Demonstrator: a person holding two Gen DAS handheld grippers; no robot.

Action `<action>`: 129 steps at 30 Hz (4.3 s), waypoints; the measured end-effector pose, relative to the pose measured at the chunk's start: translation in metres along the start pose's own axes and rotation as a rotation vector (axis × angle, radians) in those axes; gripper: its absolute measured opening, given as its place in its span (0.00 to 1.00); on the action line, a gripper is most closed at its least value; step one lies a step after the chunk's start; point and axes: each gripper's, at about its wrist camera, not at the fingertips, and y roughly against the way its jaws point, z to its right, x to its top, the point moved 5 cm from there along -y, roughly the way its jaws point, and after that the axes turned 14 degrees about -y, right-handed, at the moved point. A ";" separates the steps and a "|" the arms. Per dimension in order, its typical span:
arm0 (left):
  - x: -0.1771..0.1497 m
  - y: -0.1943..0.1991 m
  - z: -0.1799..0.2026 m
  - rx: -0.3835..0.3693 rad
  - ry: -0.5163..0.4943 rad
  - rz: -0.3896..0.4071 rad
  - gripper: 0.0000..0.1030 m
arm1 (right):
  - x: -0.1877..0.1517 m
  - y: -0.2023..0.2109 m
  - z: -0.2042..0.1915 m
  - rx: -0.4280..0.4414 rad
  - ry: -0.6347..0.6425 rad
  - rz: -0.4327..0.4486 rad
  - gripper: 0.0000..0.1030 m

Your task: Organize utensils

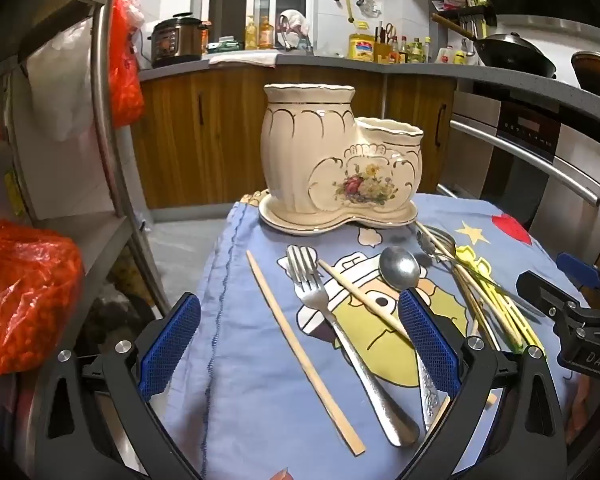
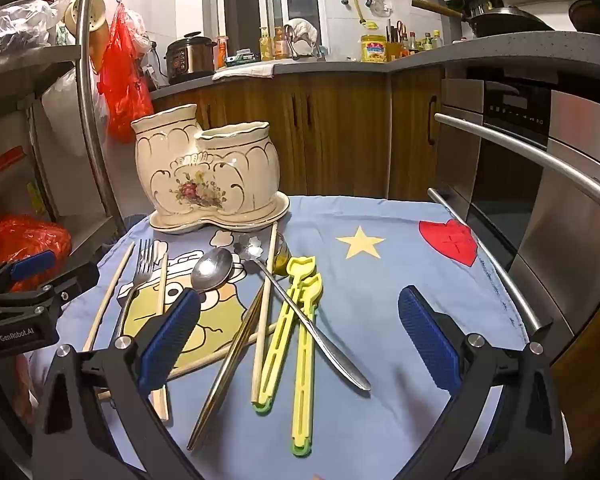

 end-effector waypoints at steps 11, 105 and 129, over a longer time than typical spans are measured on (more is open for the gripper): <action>0.000 0.001 0.000 0.000 0.000 0.004 0.95 | -0.001 -0.001 0.000 0.003 -0.009 -0.005 0.95; -0.006 -0.009 0.003 -0.089 0.011 -0.060 0.95 | 0.004 -0.009 0.010 0.014 -0.071 -0.052 0.95; -0.015 -0.034 -0.014 -0.083 -0.001 -0.222 0.76 | 0.027 0.006 -0.001 0.020 0.029 -0.026 0.95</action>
